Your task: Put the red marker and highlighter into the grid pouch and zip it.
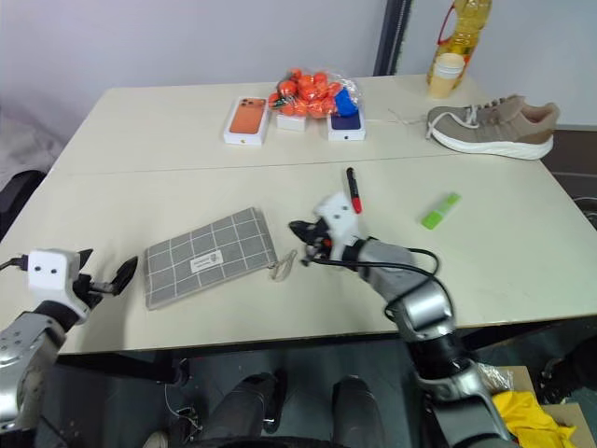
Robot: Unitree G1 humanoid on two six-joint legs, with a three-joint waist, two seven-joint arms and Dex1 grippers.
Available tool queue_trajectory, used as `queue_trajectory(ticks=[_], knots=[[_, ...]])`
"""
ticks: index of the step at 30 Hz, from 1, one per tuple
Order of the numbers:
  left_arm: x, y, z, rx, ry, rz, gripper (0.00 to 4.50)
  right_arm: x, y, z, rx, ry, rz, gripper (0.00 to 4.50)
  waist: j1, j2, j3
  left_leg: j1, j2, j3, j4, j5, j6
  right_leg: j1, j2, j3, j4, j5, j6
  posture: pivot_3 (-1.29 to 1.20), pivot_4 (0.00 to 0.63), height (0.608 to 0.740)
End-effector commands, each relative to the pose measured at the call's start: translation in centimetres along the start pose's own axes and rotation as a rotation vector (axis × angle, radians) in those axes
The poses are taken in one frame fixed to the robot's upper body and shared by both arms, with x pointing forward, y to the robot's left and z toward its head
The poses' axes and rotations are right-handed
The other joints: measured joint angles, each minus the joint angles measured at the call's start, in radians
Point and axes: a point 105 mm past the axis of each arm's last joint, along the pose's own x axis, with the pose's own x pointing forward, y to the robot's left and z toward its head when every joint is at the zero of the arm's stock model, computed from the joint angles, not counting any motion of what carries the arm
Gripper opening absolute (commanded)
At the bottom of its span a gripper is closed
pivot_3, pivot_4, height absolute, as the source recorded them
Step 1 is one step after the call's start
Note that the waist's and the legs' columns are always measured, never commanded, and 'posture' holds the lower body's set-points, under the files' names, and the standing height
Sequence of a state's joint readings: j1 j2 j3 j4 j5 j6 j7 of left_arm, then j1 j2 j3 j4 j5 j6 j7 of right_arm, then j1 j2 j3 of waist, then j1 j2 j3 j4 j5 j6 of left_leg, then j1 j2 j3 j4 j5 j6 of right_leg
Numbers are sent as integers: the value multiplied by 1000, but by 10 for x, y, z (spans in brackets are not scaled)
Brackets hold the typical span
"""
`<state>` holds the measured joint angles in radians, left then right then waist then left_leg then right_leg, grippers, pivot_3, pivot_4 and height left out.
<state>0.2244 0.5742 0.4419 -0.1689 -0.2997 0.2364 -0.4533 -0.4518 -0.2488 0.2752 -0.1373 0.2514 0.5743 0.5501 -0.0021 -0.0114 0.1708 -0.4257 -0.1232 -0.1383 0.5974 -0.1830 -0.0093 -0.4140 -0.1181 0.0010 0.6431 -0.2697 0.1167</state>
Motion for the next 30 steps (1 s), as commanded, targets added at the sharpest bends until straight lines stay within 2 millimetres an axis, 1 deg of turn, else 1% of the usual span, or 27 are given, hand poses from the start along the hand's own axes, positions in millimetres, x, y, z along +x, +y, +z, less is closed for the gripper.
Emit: queue_trajectory(ticks=[1,2,4,6,8,11,14,17,21,23,26,30], knots=[[-11,12,6,121,-20,-11,4500,28,11,-4,-26,40,-9,59,-6,-1,0,0,0,0,-1,0,0,-2,0,0,0,0,0,0,150,740],[-14,13,5,147,-12,-23,4500,35,12,-9,-10,69,-13,59,-7,-1,0,0,0,-1,-1,0,0,-3,0,-1,1,0,0,0,150,740],[-16,13,4,170,-6,-36,4500,42,13,-15,5,101,-14,59,-6,0,0,0,0,-1,-2,1,0,-3,0,0,1,0,0,0,150,740],[-20,8,3,233,3,-77,4500,50,13,-28,49,152,-26,59,-9,-1,-1,0,-1,-1,-2,0,-1,-3,1,0,1,0,0,0,150,740],[-23,2,1,291,8,-124,4500,54,10,-37,99,186,-51,59,-13,-1,-1,0,-1,0,-2,0,-1,-4,1,0,2,1,0,0,150,740],[-25,-7,1,354,-3,-180,4500,56,9,-37,129,180,-53,59,-14,-1,-1,2,0,0,-3,0,-1,-4,1,0,4,1,0,0,150,740],[-25,-18,3,462,-42,-245,4500,57,10,-33,152,158,-37,59,-11,0,-1,3,0,-1,-3,0,-1,-3,1,0,4,1,0,0,150,740],[-20,-33,8,634,-115,-326,4500,57,12,-35,137,169,-26,59,-9,0,-1,3,0,-1,-3,0,-1,-3,1,0,4,1,-1,0,150,740],[-15,-47,5,807,-205,-426,4500,57,15,-35,118,173,-18,59,-12,0,-1,4,0,0,-4,1,-1,-3,1,0,4,1,-1,0,150,740],[-5,-52,9,880,-276,-441,4500,57,16,-36,116,174,-18,59,-9,1,-1,4,0,0,-5,1,-1,-3,2,0,4,2,1,0,150,740],[10,-59,11,938,-363,-461,4500,56,15,-37,118,175,-28,59,-6,2,-2,5,0,0,-5,1,-2,-3,3,0,5,3,2,0,150,740],[22,-68,19,944,-470,-481,4500,53,10,-39,115,180,-58,59,-10,2,-2,6,-1,-1,-5,1,-2,-2,3,0,6,3,3,0,150,740]])
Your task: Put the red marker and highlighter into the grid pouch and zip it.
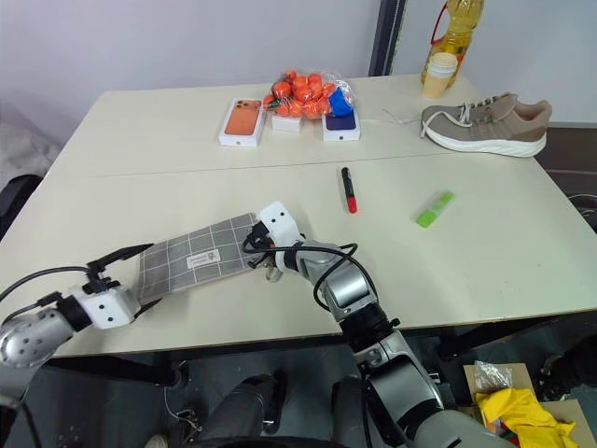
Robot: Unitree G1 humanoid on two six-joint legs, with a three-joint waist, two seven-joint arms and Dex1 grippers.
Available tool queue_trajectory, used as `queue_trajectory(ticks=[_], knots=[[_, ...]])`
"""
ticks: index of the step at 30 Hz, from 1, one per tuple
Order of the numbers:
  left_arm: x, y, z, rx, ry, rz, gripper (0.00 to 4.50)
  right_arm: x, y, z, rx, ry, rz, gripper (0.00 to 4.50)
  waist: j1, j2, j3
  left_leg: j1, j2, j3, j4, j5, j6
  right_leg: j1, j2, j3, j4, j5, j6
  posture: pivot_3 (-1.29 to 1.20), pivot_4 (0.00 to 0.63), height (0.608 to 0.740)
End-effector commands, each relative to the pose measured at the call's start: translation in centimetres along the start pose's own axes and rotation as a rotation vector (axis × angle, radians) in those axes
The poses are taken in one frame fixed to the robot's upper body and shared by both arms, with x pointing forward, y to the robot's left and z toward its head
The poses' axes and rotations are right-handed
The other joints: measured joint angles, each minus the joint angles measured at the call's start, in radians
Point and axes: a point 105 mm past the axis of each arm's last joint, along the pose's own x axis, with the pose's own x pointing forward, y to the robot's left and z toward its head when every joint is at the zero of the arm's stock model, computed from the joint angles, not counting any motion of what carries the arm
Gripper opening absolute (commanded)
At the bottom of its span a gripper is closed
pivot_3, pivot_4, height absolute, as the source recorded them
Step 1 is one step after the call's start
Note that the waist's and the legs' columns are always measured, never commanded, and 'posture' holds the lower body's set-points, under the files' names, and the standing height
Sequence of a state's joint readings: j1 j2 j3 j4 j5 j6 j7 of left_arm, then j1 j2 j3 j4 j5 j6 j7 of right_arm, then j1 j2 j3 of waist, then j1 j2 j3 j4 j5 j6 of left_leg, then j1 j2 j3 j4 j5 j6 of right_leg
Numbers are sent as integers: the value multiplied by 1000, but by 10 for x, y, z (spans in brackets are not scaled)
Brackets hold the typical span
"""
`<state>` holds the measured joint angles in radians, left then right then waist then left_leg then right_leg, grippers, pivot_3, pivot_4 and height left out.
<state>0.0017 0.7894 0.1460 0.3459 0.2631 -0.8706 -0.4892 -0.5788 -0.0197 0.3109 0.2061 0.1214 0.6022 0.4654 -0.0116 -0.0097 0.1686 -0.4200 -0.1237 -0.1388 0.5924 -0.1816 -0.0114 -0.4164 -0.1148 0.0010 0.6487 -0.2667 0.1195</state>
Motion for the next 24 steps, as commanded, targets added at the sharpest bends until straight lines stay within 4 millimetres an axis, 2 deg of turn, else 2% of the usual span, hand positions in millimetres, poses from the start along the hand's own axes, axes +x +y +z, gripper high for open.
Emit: queue_trajectory(ticks=[1,2,6,9,11,16,19,22,24], knots=[[8,-4,6,22,-86,-12,3951,-3,-5,-8,2,25,-35,0,-1,0,0,0,0,0,0,0,0,0,0,0,0,0,0,0,150,740],[9,-6,8,22,-107,-23,3597,-5,-6,-9,3,26,-41,0,-1,0,0,0,0,0,0,1,1,0,0,0,0,0,0,0,150,740],[11,-8,7,19,-138,-39,1674,-9,-11,-9,11,16,-70,0,-1,0,0,0,0,0,0,1,2,0,0,0,0,0,0,0,150,740],[11,-8,8,6,-155,-41,765,-11,-15,-6,12,-5,-91,0,1,0,0,0,0,0,0,1,2,1,0,0,0,0,0,0,150,740],[13,-9,10,-46,-155,-37,32,-15,-24,3,-29,-47,-142,0,0,0,0,1,0,0,0,1,2,2,0,0,0,0,0,0,150,740],[26,1,14,-297,-109,66,32,-38,-50,34,-83,-156,-206,0,1,1,0,2,-1,0,0,2,2,3,-1,0,0,0,1,0,150,740],[39,7,23,-408,-86,118,0,-60,-66,50,-87,-193,-218,865,-3,1,1,2,0,-1,0,2,2,4,-1,0,0,0,1,0,150,740],[52,12,33,-458,-76,165,0,-81,-83,61,-92,-206,-259,2358,-5,1,1,1,0,-1,0,2,2,6,0,0,1,0,1,0,150,740],[60,16,38,-493,-70,209,0,-90,-85,62,-81,-203,-251,3395,-4,1,1,1,0,-1,0,2,2,6,0,0,1,0,1,0,150,740]])
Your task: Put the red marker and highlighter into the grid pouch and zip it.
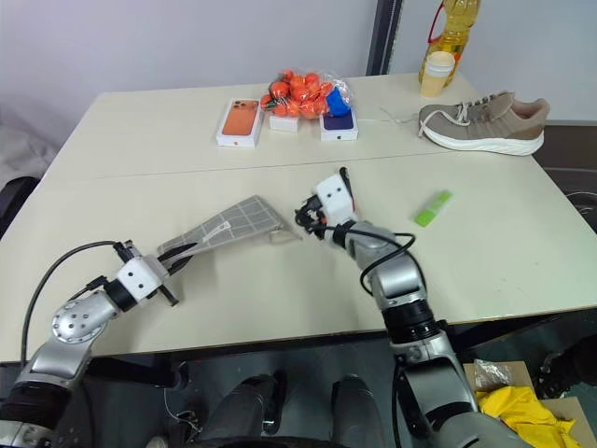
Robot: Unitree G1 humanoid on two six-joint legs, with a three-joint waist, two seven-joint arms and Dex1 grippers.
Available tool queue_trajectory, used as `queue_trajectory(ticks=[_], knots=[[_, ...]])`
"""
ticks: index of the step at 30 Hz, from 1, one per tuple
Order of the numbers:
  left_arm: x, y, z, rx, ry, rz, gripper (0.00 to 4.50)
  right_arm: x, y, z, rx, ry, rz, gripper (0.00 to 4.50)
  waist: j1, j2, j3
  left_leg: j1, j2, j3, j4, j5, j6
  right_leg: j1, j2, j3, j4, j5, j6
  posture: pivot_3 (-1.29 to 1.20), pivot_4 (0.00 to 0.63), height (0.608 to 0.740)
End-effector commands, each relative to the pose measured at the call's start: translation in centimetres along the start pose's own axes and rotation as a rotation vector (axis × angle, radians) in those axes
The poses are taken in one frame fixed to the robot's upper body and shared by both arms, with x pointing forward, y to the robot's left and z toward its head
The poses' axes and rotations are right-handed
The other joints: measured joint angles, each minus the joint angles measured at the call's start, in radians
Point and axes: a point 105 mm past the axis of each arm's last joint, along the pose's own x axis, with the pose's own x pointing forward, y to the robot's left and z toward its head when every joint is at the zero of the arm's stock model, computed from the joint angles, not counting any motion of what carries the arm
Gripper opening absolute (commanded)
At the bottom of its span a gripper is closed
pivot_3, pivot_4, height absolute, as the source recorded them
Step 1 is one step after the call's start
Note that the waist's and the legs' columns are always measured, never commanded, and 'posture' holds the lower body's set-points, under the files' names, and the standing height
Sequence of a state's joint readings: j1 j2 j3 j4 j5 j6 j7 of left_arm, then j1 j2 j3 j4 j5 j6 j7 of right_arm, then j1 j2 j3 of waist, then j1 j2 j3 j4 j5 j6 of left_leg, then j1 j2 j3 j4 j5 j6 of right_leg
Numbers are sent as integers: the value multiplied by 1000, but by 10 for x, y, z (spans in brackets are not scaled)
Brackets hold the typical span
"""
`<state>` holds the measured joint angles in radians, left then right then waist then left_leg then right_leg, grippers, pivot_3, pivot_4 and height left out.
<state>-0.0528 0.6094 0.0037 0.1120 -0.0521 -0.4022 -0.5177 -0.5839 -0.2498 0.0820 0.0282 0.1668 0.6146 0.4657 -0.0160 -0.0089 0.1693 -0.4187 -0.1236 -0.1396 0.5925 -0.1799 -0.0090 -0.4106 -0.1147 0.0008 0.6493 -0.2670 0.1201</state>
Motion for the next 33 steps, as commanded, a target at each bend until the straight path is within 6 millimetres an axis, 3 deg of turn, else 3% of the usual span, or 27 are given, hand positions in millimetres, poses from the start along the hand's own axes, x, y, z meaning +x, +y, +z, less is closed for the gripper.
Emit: queue_trajectory(ticks=[1,9,24,28,31,32,33], knots=[[13,7,15,-27,-20,82,0,-13,0,22,-5,-55,41,3395,1,0,0,0,0,0,0,0,0,0,0,0,0,0,0,0,150,740],[31,-8,22,-74,-30,99,0,-12,14,9,11,-11,81,3395,3,0,0,0,0,0,0,0,0,1,0,0,-1,0,0,0,150,740],[37,-13,26,-78,-63,90,0,5,29,3,53,7,100,3395,3,0,0,-1,0,0,0,0,0,1,0,0,-1,0,0,0,150,740],[37,-14,28,-78,-67,88,0,9,28,4,66,0,94,2124,3,0,0,-1,0,0,0,0,0,1,0,0,-1,0,0,0,150,740],[37,-14,28,-79,-67,92,0,10,30,5,70,-4,100,371,3,0,0,-1,0,0,0,0,0,0,0,0,-1,0,0,0,150,740],[37,-14,28,-80,-68,93,0,10,31,5,69,-5,103,26,3,0,0,-1,0,0,0,0,0,0,0,0,-1,0,0,0,150,740],[37,-14,28,-80,-68,94,0,10,32,5,67,-6,107,26,3,0,0,-1,0,0,0,0,0,0,0,0,-1,0,0,0,150,740]])
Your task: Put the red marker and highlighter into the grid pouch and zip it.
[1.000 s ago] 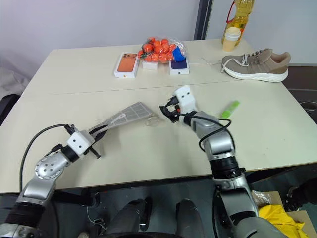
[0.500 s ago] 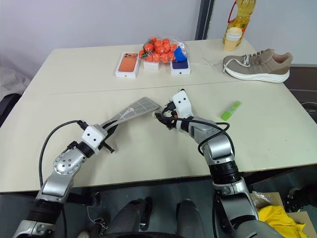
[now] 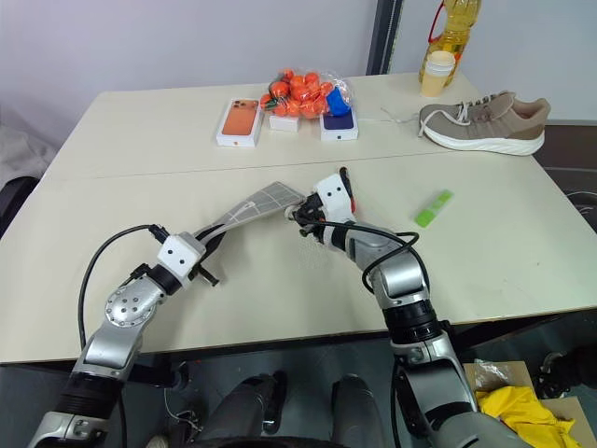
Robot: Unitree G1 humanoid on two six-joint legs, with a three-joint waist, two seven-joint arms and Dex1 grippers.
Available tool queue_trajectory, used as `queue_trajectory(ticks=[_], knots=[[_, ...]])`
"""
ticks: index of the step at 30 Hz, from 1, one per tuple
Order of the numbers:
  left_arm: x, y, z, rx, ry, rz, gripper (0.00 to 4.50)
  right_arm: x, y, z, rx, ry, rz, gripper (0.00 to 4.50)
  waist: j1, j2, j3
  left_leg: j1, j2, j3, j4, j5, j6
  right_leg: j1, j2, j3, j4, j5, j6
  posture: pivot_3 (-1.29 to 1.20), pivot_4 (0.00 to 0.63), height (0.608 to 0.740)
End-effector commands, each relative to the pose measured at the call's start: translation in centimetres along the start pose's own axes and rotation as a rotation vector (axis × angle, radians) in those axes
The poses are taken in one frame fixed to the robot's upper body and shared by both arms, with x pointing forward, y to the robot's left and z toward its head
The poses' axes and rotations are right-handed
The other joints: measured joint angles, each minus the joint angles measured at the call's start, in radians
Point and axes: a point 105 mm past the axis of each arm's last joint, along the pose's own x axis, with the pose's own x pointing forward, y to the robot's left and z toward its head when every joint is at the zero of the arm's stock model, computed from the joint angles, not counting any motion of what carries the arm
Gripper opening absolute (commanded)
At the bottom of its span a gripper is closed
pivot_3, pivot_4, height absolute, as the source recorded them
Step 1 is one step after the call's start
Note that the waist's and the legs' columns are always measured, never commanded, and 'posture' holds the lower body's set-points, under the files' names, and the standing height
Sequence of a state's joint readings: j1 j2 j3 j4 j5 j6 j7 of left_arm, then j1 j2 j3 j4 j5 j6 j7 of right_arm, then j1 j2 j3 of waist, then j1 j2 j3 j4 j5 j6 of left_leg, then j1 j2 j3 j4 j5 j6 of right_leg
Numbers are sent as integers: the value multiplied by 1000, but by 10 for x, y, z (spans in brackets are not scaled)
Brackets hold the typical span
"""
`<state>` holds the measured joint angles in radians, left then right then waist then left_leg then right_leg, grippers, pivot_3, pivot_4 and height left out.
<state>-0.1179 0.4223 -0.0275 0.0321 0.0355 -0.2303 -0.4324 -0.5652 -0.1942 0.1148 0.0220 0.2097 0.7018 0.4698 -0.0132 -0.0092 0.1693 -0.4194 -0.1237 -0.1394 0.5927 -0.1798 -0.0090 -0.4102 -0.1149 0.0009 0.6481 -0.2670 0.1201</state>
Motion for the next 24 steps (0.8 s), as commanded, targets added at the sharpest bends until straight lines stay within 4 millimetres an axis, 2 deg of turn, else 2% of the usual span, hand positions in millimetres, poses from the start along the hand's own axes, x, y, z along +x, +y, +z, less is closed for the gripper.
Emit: queue_trajectory(ticks=[1,5,18,20,24], knots=[[1,0,11,20,-46,5,0,2,7,21,-37,-69,24,26,0,0,0,0,0,0,0,0,0,0,0,0,0,0,0,0,150,740],[2,-3,13,15,-50,0,0,2,24,28,-69,-81,87,26,0,0,0,0,0,0,0,0,0,0,0,0,0,0,0,0,150,740],[12,-20,25,-19,-73,-26,0,-2,131,35,-297,-67,465,26,0,0,0,0,0,0,0,0,0,0,0,0,0,0,0,0,150,740],[13,-20,26,-28,-73,-18,0,-2,135,35,-299,-61,484,26,0,0,0,0,0,0,0,0,0,0,0,0,0,0,0,0,150,740],[14,-16,25,-52,-62,18,0,-5,128,33,-289,-43,487,26,1,0,0,0,0,0,1,0,0,0,0,0,0,0,0,0,150,740]])
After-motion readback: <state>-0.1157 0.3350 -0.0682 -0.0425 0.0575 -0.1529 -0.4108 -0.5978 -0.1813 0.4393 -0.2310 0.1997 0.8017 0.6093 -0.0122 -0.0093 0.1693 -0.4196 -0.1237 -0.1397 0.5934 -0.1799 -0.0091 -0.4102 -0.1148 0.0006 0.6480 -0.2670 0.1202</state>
